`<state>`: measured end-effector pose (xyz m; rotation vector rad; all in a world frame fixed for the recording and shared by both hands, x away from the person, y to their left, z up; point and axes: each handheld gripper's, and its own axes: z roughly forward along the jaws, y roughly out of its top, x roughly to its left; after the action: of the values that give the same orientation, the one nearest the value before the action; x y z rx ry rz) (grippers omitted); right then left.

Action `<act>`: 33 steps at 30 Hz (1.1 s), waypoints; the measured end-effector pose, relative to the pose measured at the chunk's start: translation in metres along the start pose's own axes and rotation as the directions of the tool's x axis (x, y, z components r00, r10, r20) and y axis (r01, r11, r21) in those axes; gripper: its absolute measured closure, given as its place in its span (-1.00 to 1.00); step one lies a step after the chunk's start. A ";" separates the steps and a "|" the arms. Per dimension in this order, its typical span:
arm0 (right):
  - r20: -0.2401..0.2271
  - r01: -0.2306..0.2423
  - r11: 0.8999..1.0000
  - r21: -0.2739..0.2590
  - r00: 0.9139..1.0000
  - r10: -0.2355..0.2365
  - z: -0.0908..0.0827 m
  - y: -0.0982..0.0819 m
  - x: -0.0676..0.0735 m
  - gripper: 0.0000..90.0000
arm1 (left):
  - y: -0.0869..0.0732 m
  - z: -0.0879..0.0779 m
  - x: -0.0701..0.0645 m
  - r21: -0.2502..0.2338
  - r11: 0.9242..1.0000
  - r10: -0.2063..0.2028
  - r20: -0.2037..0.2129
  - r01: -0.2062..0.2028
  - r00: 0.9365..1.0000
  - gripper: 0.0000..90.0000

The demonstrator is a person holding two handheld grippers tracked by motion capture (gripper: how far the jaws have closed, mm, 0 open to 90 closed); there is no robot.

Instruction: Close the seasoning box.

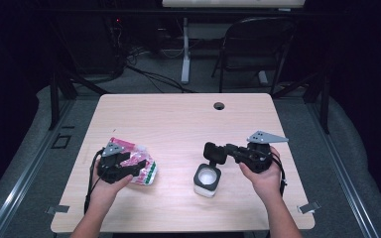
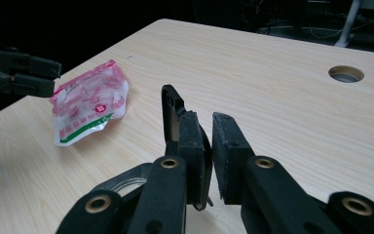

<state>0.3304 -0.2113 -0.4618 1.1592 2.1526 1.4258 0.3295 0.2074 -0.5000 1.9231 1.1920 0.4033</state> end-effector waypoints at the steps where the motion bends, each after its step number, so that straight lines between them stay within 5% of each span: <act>1: 0.009 0.014 1.000 0.005 1.000 -0.014 -0.001 0.000 0.001 0.85 | 0.000 0.000 0.000 0.001 1.000 -0.003 0.003 0.003 1.000 -0.35; 8: 0.040 0.058 0.998 0.012 0.998 -0.058 -0.003 0.001 0.008 0.86 | 0.001 0.003 -0.002 0.006 1.000 0.004 0.010 -0.004 1.000 -0.35; 13: 0.016 0.035 0.999 -0.009 0.999 -0.034 -0.003 -0.001 0.010 0.85 | 0.003 0.004 -0.002 0.005 1.000 0.005 0.012 -0.006 1.000 -0.35; 33: -0.038 0.063 0.998 0.008 0.997 -0.063 -0.003 -0.007 0.024 0.68 | 0.012 0.014 -0.008 -0.002 1.000 0.020 0.041 -0.020 0.999 -0.35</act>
<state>0.3103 -0.1965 -0.4628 1.0666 2.2035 1.4227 0.3419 0.1911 -0.4980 1.9338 1.1464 0.3732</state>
